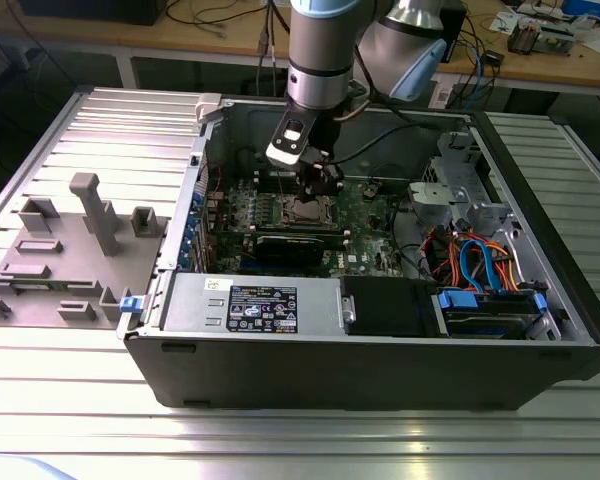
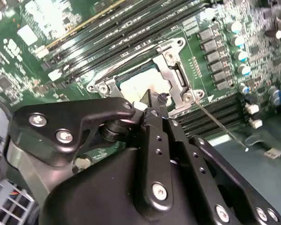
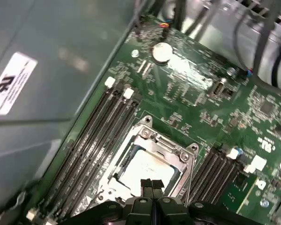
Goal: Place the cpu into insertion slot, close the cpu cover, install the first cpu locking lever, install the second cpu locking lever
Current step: 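Install the first cpu locking lever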
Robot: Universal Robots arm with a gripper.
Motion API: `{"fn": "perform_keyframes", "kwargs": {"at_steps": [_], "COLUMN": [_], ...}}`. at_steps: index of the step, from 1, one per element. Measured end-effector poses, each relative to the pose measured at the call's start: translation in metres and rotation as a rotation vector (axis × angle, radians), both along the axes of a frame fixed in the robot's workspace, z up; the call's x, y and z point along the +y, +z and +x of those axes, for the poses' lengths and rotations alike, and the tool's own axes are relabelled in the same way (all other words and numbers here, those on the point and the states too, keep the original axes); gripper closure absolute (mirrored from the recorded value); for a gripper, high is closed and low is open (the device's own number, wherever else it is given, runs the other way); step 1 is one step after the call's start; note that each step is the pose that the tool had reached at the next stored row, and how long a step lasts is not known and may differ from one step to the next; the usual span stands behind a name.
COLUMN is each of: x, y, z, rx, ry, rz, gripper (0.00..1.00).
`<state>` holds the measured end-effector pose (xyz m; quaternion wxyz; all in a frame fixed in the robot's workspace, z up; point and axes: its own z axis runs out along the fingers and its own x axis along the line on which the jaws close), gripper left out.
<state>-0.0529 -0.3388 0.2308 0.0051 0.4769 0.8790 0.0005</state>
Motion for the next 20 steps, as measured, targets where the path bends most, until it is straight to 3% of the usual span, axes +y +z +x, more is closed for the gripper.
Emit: {"fn": "perform_keyframes", "kwargs": {"at_steps": [1,10,16,20], "x": [0.0,0.0,0.0,0.0], "y": [-0.0007,-0.0003,0.0084,0.0084], "z": [0.0,0.0001,0.0,0.0], "rx": [-0.0001,-0.0017,-0.0057,-0.0059], "ry": [0.059,0.246,0.271,0.351], "rz": [0.0001,-0.0003,-0.0008,-0.0007], "gripper": [0.89,0.89,0.89,0.89]}}
